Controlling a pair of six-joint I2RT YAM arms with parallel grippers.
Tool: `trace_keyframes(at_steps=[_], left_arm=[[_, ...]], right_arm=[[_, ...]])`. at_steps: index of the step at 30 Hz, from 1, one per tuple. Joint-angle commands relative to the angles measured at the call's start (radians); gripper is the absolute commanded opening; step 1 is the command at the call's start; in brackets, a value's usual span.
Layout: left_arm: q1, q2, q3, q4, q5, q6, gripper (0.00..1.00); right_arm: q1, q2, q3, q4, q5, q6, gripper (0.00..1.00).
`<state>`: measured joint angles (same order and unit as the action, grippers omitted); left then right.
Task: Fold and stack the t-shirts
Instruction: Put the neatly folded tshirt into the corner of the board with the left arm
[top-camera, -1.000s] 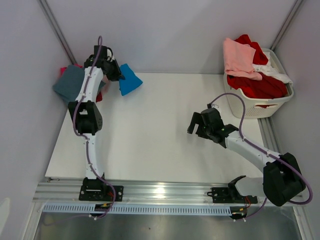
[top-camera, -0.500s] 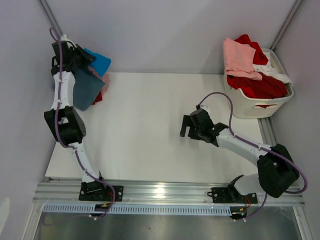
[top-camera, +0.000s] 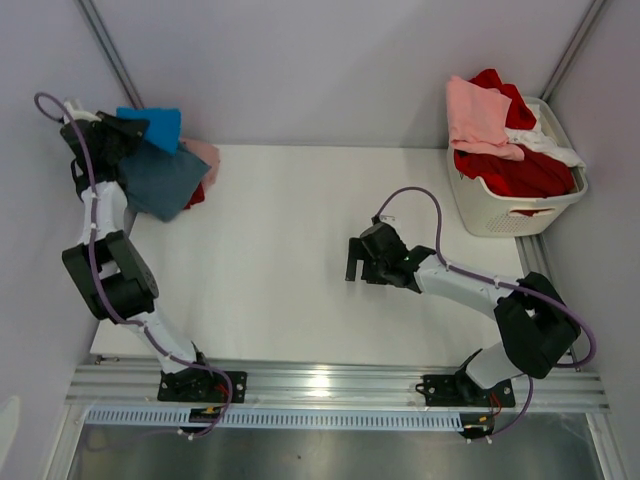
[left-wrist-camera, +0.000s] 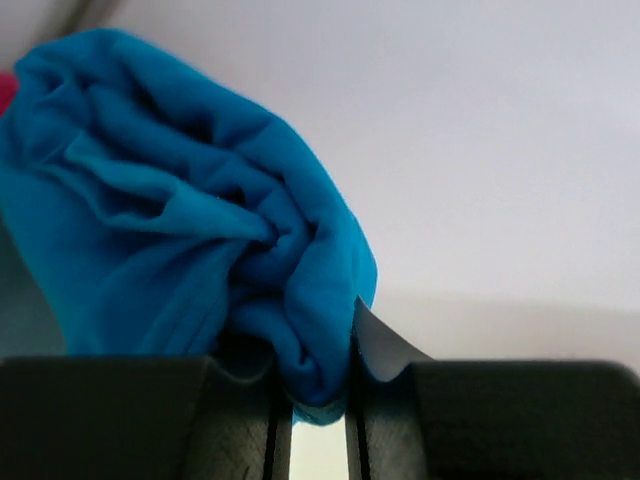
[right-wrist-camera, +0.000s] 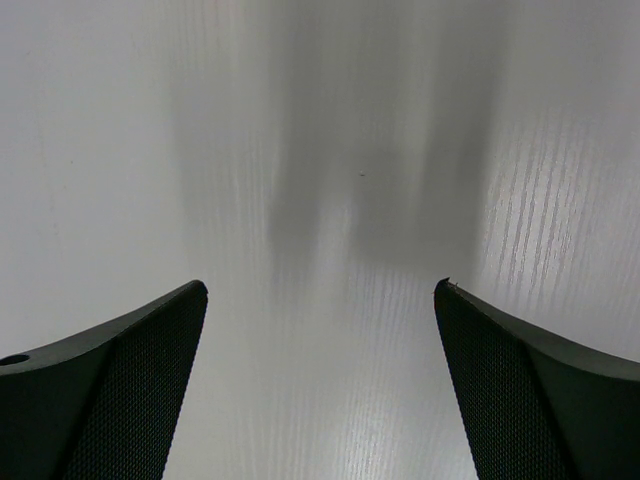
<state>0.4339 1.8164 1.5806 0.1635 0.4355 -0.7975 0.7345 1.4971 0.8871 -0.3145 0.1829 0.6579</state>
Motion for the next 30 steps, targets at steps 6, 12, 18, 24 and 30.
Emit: trace_keyframes(at_steps=[6,12,18,24,30], left_arm=[[0.077,-0.077,-0.241,0.260,-0.041,-0.167,0.01],[0.097,-0.005,-0.252,0.252,0.000,-0.272,0.10],[0.127,0.057,-0.255,0.275,0.106,-0.342,0.36],[0.144,0.060,-0.234,0.233,0.172,-0.289,0.50],[0.173,0.043,-0.267,0.185,0.161,-0.284,0.54]], right_arm=[[0.008,-0.014,0.012,0.028,0.003,0.017,0.99],[0.009,-0.044,-0.005,0.022,-0.003,0.016,0.99],[0.009,-0.077,-0.008,0.012,0.010,0.009,1.00],[0.013,-0.087,-0.002,0.012,0.026,0.005,1.00],[0.020,-0.087,0.000,0.012,0.026,0.008,0.99]])
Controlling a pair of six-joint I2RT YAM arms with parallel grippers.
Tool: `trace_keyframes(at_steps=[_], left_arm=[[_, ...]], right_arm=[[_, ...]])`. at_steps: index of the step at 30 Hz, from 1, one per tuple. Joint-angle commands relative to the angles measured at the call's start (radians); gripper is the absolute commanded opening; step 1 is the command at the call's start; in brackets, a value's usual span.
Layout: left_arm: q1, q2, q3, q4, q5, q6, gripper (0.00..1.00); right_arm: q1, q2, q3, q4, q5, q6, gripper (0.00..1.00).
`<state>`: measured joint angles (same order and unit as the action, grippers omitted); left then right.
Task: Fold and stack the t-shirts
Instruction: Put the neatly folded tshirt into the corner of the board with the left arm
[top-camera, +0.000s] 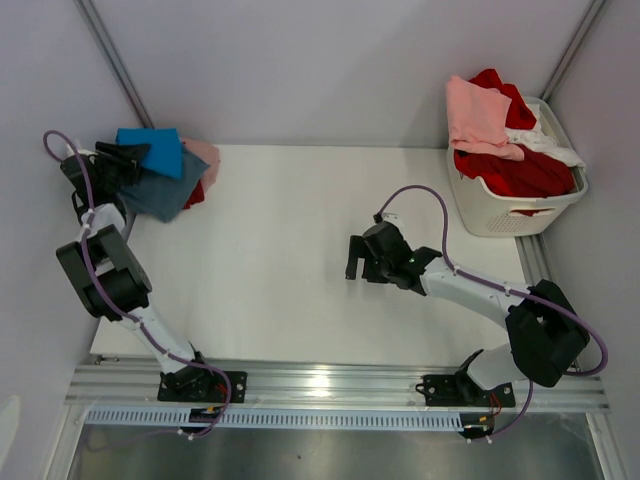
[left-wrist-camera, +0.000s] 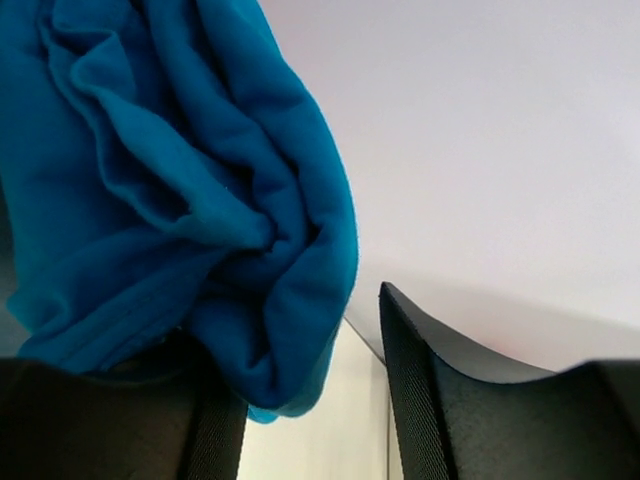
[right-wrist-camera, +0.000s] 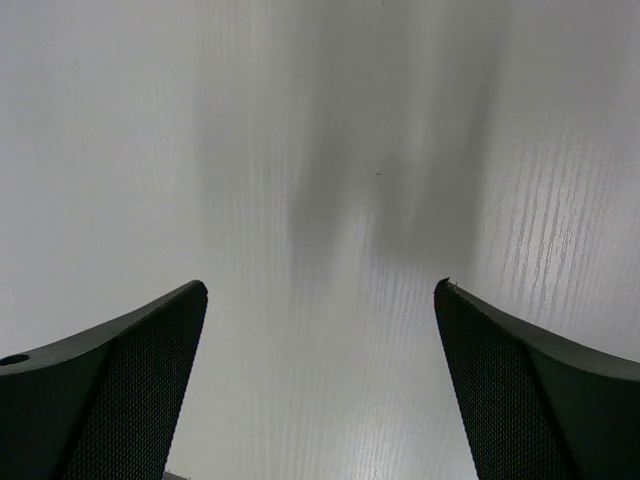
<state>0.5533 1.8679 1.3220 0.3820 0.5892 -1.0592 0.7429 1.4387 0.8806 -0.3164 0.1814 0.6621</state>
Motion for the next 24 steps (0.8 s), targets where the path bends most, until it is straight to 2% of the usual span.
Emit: trace_keyframes(at_steps=[1,4,5,6,18,24], left_arm=[[0.059,-0.016,-0.017,-0.037,0.001,-0.025,0.55],[0.072,-0.068,-0.096,-0.063,-0.071,-0.038,0.60],[0.074,-0.081,-0.115,-0.052,-0.083,-0.036,0.86],[0.073,-0.104,-0.135,-0.052,-0.100,-0.030,0.99],[0.076,-0.144,-0.121,-0.086,-0.077,0.004,0.99],[0.074,-0.269,-0.198,-0.026,-0.091,0.034,0.99]], right_arm=[[0.013,-0.031,0.004,0.014,0.032,0.004,0.99],[0.016,-0.035,0.003,0.013,0.038,0.002,0.99],[0.018,-0.037,0.003,0.011,0.038,0.004,0.99],[0.016,-0.040,0.003,0.011,0.039,0.004,0.99],[0.023,-0.063,-0.009,0.014,0.050,-0.016,0.99],[0.023,-0.063,-0.008,0.020,0.047,-0.038,1.00]])
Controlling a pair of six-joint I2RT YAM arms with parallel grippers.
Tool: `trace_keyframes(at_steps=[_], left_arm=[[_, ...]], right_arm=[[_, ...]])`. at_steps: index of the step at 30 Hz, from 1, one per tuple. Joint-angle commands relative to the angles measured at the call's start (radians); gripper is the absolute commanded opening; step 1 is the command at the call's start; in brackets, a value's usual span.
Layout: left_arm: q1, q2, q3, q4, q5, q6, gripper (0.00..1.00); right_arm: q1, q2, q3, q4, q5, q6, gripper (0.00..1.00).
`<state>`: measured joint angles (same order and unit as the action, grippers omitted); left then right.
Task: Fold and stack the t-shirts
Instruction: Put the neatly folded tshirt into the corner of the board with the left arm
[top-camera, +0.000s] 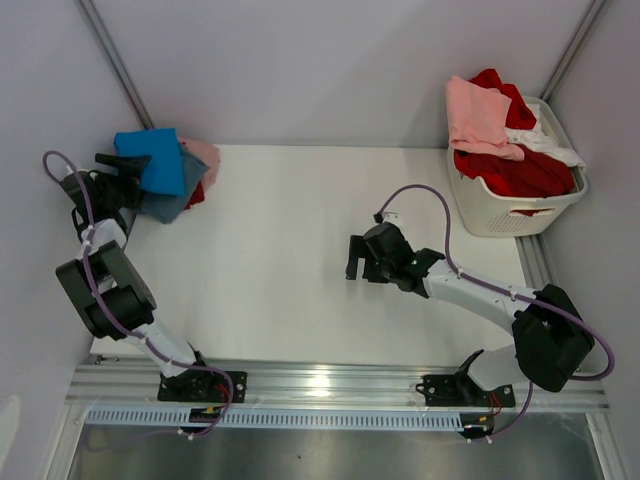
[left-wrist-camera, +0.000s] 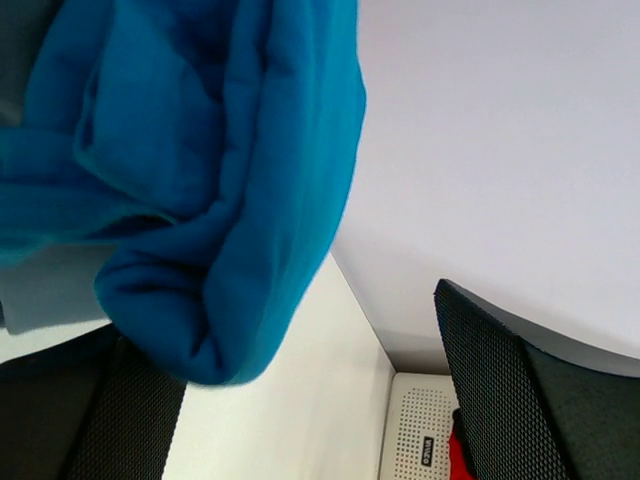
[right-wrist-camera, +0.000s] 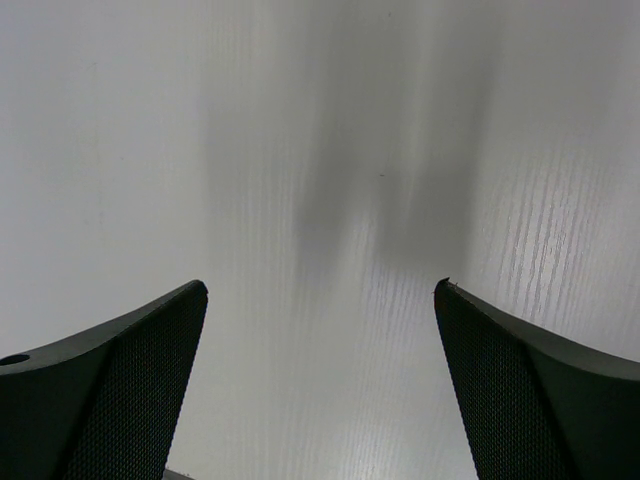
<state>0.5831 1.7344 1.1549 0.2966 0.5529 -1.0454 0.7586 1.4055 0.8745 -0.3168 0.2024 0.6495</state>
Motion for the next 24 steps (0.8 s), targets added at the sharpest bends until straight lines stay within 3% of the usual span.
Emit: trace_keyframes(at_steps=[1,9,14,20,24], left_arm=[[0.044,-0.151,-0.038,0.061,-0.054,0.033,0.99],[0.049,-0.315,-0.121,0.038,-0.087,0.051,0.99],[0.026,-0.433,-0.241,0.128,-0.093,0.047,0.99],[-0.003,-0.522,-0.231,0.047,-0.087,0.117,0.99],[-0.083,-0.573,-0.195,-0.005,-0.062,0.237,0.99]], right_arm=[[0.007,-0.030,0.000,0.022,0.026,-0.030,0.99],[0.007,-0.060,0.001,0.030,0.032,-0.062,0.99],[0.005,-0.083,-0.011,0.041,0.029,-0.082,0.99],[0.001,-0.099,-0.011,0.044,0.023,-0.105,0.99],[-0.015,-0.120,-0.016,0.050,0.008,-0.116,0.99]])
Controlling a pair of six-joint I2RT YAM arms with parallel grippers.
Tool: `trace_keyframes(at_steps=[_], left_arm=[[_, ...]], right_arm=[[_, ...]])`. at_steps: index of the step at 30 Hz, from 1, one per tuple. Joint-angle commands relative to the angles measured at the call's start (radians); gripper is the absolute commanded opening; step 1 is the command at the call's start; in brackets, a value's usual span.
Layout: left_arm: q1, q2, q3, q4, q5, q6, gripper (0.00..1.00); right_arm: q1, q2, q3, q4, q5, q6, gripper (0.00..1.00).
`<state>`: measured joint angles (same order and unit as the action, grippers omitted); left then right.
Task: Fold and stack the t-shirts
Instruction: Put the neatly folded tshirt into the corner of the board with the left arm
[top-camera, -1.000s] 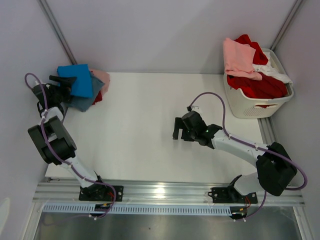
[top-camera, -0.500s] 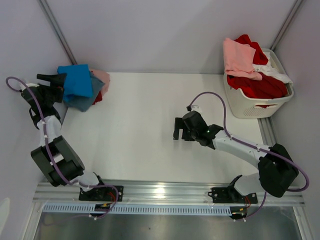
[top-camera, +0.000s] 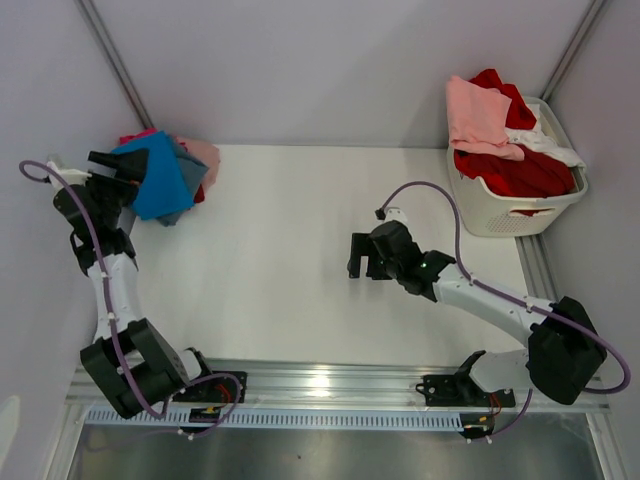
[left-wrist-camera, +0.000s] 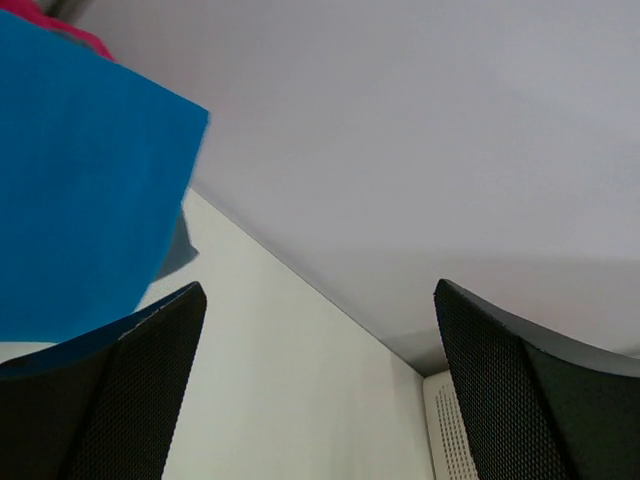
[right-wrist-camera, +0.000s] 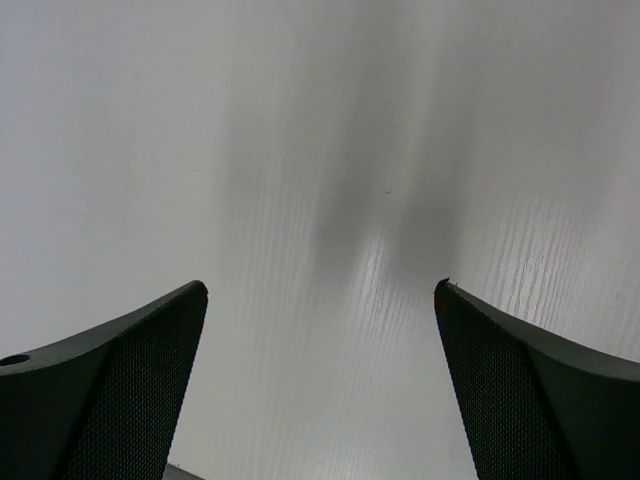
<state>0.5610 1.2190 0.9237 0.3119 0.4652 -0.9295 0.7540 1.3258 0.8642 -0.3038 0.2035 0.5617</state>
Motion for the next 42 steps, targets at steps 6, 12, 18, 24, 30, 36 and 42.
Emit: trace_keyframes(at_steps=[6,12,18,24,30,36,42], left_arm=[[-0.269,-0.107,0.107,-0.076,0.099,0.308,0.99],[-0.553,-0.200,0.101,-0.184,0.052,0.599,0.99],[-0.769,-0.311,-0.018,-0.211,-0.173,0.675,0.99],[-0.891,-0.400,-0.129,-0.238,-0.425,0.689,0.99],[-1.004,-0.464,-0.207,-0.251,-0.618,0.716,0.99],[-1.009,-0.498,-0.267,-0.249,-0.657,0.663,0.99],[-1.012,-0.500,-0.276,-0.240,-0.665,0.657,0.99]], right_arm=[[-0.036,-0.056,0.001,0.040,-0.012,-0.049,0.99],[-0.048,-0.103,-0.002,0.065,0.022,-0.106,0.99],[-0.015,-0.192,0.001,0.066,0.308,-0.215,0.99],[0.067,-0.200,0.001,0.129,0.589,-0.345,0.99],[0.114,-0.155,-0.019,0.198,0.682,-0.379,0.99],[0.133,-0.145,-0.062,0.267,0.692,-0.376,1.00],[0.134,-0.145,-0.079,0.279,0.686,-0.378,0.99]])
